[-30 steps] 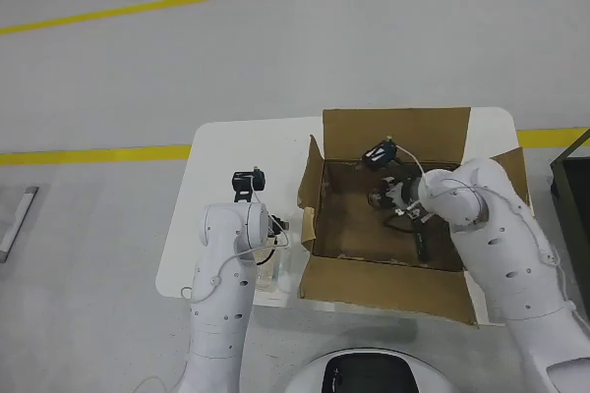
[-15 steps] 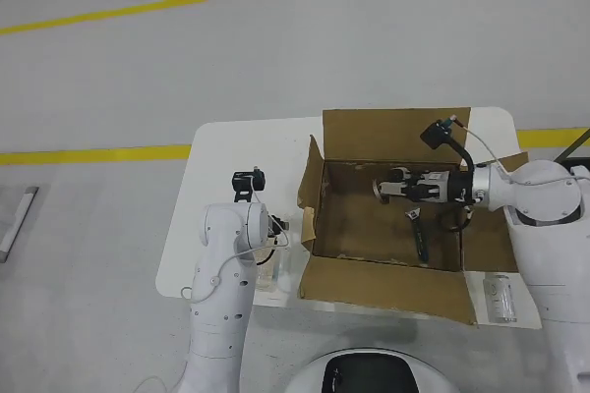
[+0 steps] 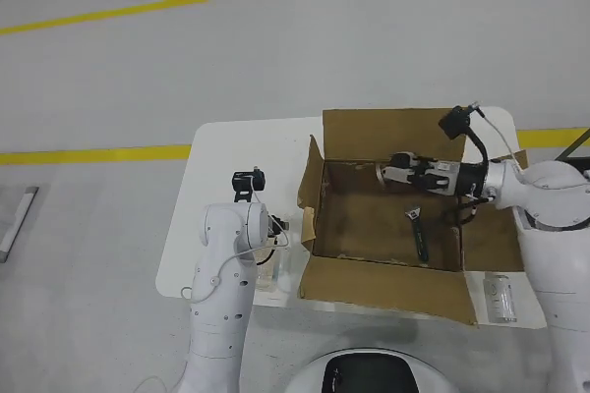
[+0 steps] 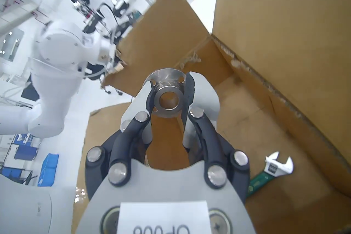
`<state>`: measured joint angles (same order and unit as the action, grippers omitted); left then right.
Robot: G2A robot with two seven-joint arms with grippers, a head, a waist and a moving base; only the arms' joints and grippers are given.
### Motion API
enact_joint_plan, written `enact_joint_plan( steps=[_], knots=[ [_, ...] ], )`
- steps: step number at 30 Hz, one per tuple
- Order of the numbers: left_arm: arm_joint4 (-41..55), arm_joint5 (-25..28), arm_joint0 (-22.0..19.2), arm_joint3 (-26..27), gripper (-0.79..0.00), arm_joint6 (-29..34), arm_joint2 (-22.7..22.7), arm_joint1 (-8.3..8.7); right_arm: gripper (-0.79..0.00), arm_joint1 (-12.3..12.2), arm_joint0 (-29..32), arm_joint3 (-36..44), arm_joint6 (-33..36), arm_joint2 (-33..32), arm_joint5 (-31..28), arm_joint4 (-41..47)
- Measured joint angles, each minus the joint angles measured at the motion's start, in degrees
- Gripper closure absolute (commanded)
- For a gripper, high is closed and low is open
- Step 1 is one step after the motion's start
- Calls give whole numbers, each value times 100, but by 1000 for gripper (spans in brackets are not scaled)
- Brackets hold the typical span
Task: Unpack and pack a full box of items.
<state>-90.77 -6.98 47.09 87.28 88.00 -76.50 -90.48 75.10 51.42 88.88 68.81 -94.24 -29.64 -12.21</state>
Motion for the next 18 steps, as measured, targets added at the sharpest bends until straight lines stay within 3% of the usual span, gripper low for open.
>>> enact_joint_plan(
  steps=[9, 18],
  knots=[
    [0, 0, 0, 0, -785, 0, 0, 0, 0, -245, 319, 360, -364, -1384, 160, 1765],
    [0, 0, 0, 0, -785, 0, 0, 0, 0, -491, 981, 606, -743, -2631, 681, 1588]
  ],
)
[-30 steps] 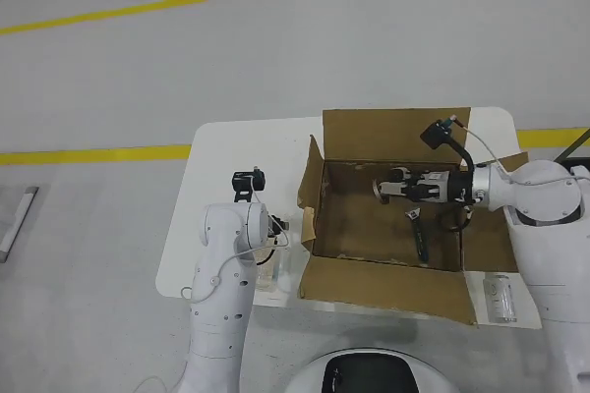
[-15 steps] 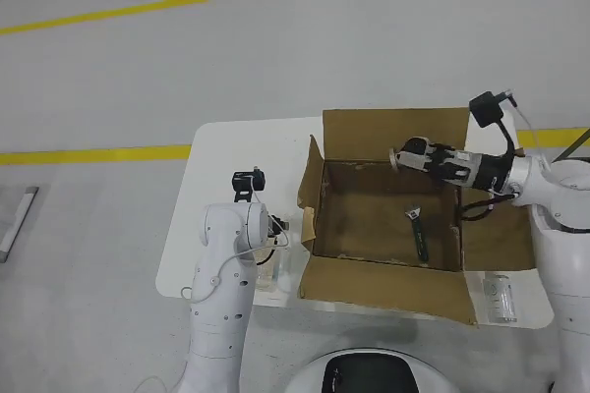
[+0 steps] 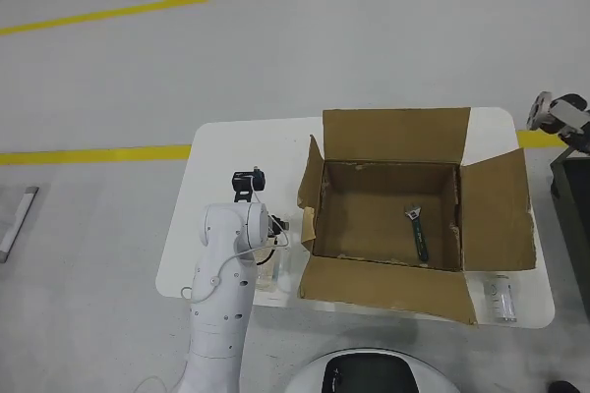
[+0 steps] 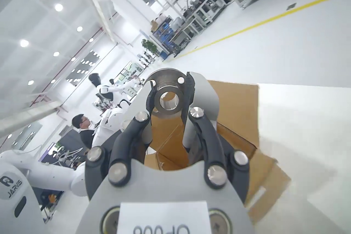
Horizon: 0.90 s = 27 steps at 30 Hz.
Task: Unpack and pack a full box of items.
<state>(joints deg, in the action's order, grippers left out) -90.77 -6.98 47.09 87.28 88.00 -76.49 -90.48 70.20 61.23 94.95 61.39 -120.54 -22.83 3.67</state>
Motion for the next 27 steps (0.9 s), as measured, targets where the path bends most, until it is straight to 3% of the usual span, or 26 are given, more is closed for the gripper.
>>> enact_joint_plan(
  steps=[5, 14, 21, 27],
  knots=[
    [0, 0, 0, 0, -785, 0, 0, 0, 0, -94, 305, 173, -265, -264, 172, -489],
    [0, 0, 0, 0, -785, 0, 0, 0, 0, -305, 794, 805, -413, -479, 748, -2595],
    [0, 0, 0, 0, -785, 0, 0, 0, 0, -437, 1125, 1243, -140, -257, 1096, -3955],
    [0, 0, 0, 0, -785, 0, 0, 0, 0, -505, 1455, 1301, 160, -70, 1433, -4585]
  ],
)
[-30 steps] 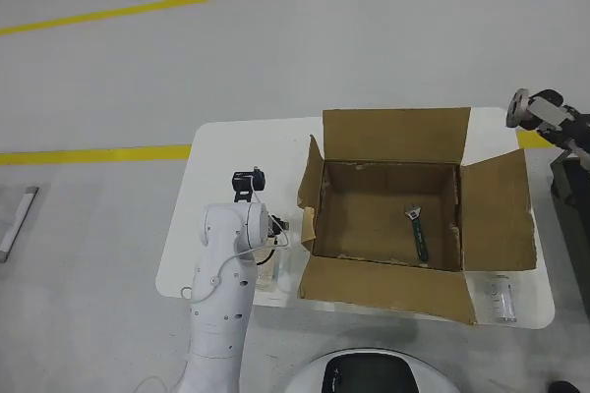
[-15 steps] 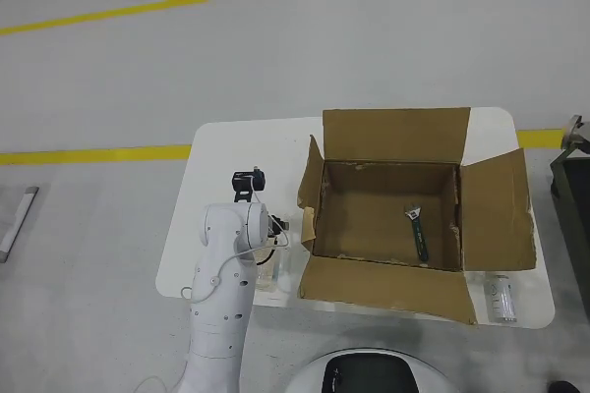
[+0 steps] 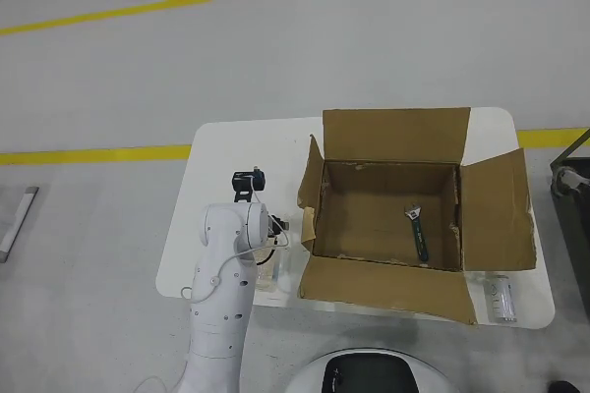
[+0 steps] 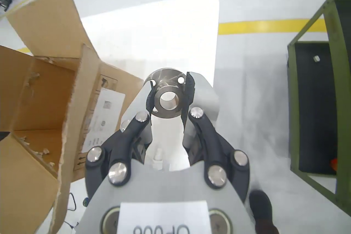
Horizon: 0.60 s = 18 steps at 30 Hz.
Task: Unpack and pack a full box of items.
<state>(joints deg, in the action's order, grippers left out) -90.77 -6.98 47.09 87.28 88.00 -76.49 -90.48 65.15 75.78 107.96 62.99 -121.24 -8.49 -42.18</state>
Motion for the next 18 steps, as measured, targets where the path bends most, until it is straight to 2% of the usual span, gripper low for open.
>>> enact_joint_plan(
  steps=[8, 18],
  knots=[
    [0, 0, 0, 0, -785, 0, 0, 0, 0, -88, 233, 143, 578, 278, 411, -659],
    [0, 0, 0, 0, -785, 0, 0, 0, 0, -174, 335, 225, 1016, 1228, 405, -1798]
  ],
)
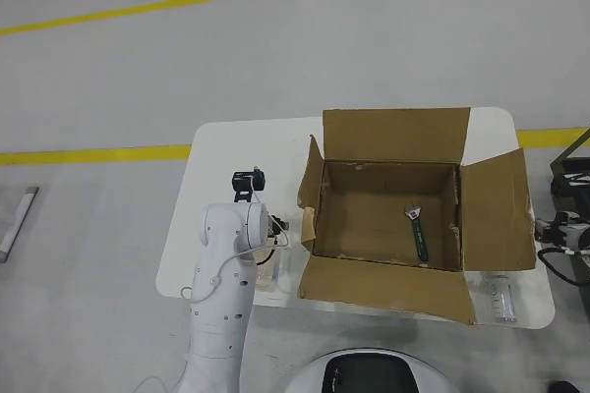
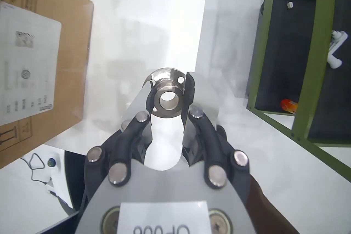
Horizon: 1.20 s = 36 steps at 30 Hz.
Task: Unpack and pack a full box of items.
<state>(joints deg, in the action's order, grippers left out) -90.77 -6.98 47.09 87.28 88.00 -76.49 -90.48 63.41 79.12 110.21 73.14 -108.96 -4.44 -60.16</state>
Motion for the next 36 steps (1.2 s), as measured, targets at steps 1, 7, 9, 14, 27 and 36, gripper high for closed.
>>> enact_joint_plan(
  steps=[1, 7, 9, 14, 27, 36],
  knots=[
    [0, 0, 0, 0, -785, 0, 0, 0, 0, -4, -2, -14, 24, 75, 13, -85],
    [0, 0, 0, 0, -785, 0, 0, 0, 0, -32, -66, -165, 221, 443, 31, -437],
    [0, 0, 0, 0, -785, 0, 0, 0, 0, -41, -104, -214, 282, 527, 41, -508],
    [0, 0, 0, 0, -785, 0, 0, 0, 0, -53, -90, -339, 194, 559, 66, -462],
    [0, 0, 0, 0, -785, 0, 0, 0, 0, -72, -220, -878, -183, 947, 19, -520],
    [0, 0, 0, 0, -785, 0, 0, 0, -132, -99, -324, -1096, -249, 1062, -58, -563]
  ],
)
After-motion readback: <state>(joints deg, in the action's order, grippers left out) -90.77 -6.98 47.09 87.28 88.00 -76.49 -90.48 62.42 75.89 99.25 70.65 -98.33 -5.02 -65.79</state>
